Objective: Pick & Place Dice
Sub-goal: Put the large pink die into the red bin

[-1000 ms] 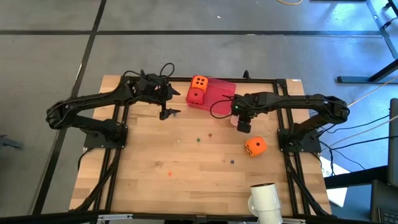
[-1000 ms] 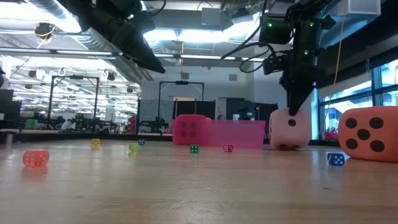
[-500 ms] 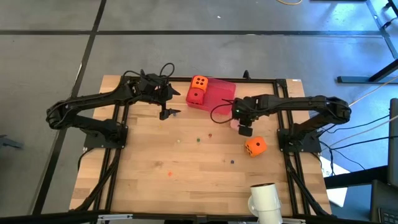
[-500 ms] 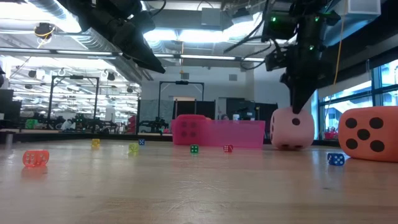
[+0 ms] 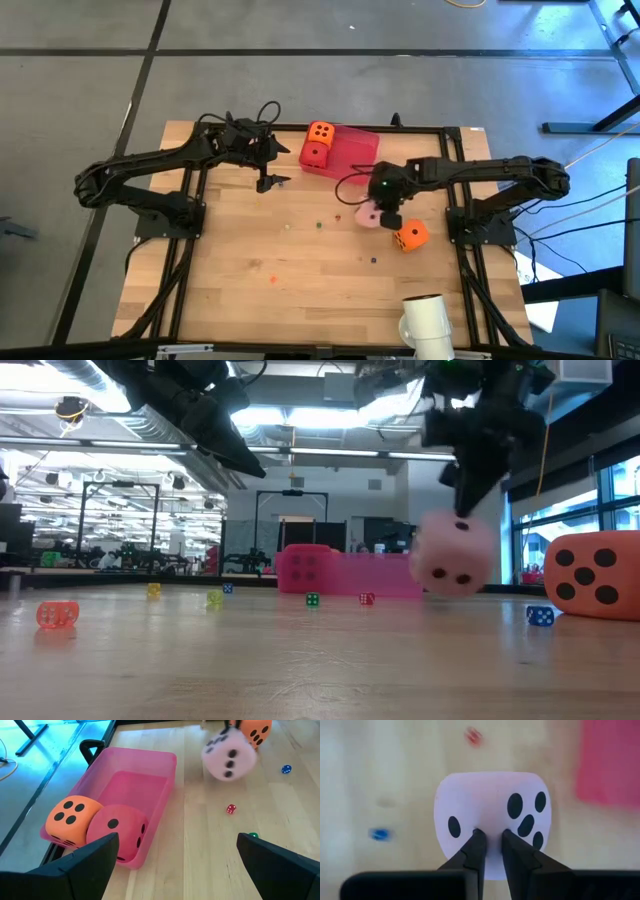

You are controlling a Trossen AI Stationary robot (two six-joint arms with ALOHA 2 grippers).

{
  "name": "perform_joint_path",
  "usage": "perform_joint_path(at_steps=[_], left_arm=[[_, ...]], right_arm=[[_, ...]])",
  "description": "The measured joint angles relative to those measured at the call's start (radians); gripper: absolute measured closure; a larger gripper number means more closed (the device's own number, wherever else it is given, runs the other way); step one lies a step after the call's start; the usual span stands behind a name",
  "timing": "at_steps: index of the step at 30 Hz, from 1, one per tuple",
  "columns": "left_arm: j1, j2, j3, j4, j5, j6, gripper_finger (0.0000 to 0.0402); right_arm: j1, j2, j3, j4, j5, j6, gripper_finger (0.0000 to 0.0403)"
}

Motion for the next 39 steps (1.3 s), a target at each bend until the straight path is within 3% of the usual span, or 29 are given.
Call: perform_joint_path(at_steps=[3,7,9,13,16,20,24,31,39], left_arm=[[0.0,0.0,0.0,0.0,0.0,0.0,0.0002],[0.0,0.0,0.0,0.0,0.0,0.0,0.0002],[0.0,0.0,0.0,0.0,0.0,0.0,0.0002],[0.0,0.0,0.0,0.0,0.0,0.0,0.0002],[0.0,0.0,0.0,0.0,0.0,0.012,0.0002],[0.0,0.0,0.0,0.0,0.0,0.024,0.0002],[0.0,0.0,0.0,0.0,0.0,0.024,0.0002],[0.0,0.0,0.0,0.0,0.0,0.025,0.0002],[0.0,0.0,0.0,0.0,0.0,0.027,0.0002]], right_arm=[[0.008,0.0,0.0,0.118,-0.005,-0.077,0.0355],[0.009,0.0,0.001,0.302,0.076,-0.21,0.0355],[0.009,0.0,0.002,0.384,0.156,-0.29,0.0355],[-0.007,0.006,0.002,0.505,0.426,-0.488,0.0355],[-0.069,0.032,0.003,0.606,0.519,-0.566,0.0355],[-0.178,0.088,0.004,0.665,0.447,-0.558,0.0355],[-0.249,0.162,0.003,0.658,0.485,-0.56,0.0355],[-0.266,0.247,0.003,0.663,0.469,-0.564,0.0355],[-0.273,0.339,0.003,0.684,0.512,-0.449,0.0355]])
